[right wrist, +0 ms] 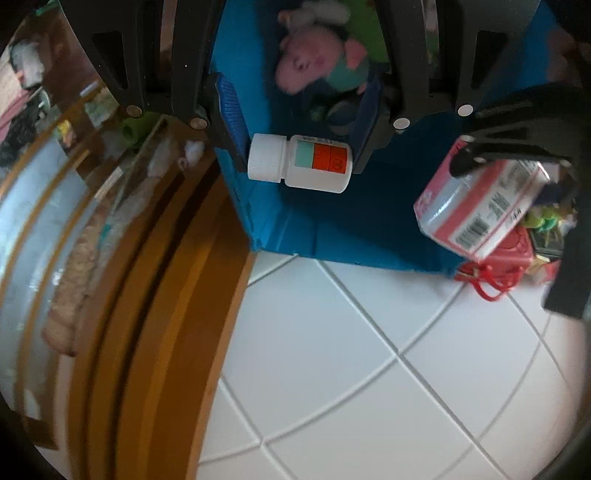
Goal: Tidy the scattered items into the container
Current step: 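Carry both items into the blue crate and open both tools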
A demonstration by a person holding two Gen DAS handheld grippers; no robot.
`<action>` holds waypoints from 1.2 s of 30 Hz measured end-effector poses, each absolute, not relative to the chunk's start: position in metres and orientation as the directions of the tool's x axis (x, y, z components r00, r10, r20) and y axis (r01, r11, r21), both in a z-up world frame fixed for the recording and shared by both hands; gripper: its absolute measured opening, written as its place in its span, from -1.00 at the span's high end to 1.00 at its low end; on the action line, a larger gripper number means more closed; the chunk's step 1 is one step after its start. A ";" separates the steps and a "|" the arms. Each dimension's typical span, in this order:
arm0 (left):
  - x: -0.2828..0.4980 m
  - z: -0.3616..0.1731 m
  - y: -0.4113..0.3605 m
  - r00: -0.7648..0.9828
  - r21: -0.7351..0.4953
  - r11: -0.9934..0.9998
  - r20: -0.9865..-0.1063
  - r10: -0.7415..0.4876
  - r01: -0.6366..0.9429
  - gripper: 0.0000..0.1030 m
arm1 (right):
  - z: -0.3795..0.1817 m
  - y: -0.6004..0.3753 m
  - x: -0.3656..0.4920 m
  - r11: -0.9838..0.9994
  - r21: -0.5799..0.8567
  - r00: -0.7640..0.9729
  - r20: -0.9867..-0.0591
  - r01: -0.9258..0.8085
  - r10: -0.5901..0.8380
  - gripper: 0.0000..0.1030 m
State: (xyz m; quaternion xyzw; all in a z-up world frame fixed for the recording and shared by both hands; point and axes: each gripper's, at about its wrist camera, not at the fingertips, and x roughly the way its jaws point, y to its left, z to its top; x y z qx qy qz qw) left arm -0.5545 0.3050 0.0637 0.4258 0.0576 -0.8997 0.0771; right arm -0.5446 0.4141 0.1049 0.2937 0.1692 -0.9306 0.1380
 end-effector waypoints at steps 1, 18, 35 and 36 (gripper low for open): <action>-0.567 0.052 0.307 -0.606 -0.029 -0.977 -0.788 -0.107 0.211 -0.79 | 0.100 0.412 -0.560 -0.901 -0.239 -0.782 -0.604 0.363 -0.155 -0.02; -0.695 -0.138 0.304 -0.385 0.074 -0.952 -0.903 -0.191 0.296 -0.79 | -0.086 0.359 -0.745 -0.870 -0.154 -0.510 -0.852 0.468 -0.123 -0.02; -0.720 -0.215 0.295 -0.304 0.088 -0.957 -0.937 -0.174 0.276 -0.88 | -0.196 0.352 -0.783 -0.869 -0.139 -0.376 -0.925 0.476 -0.057 -0.03; -0.718 -0.215 0.295 -0.303 0.090 -0.957 -0.937 -0.176 0.276 -0.88 | -0.194 0.354 -0.781 -0.870 -0.136 -0.378 -0.924 0.474 -0.061 -0.09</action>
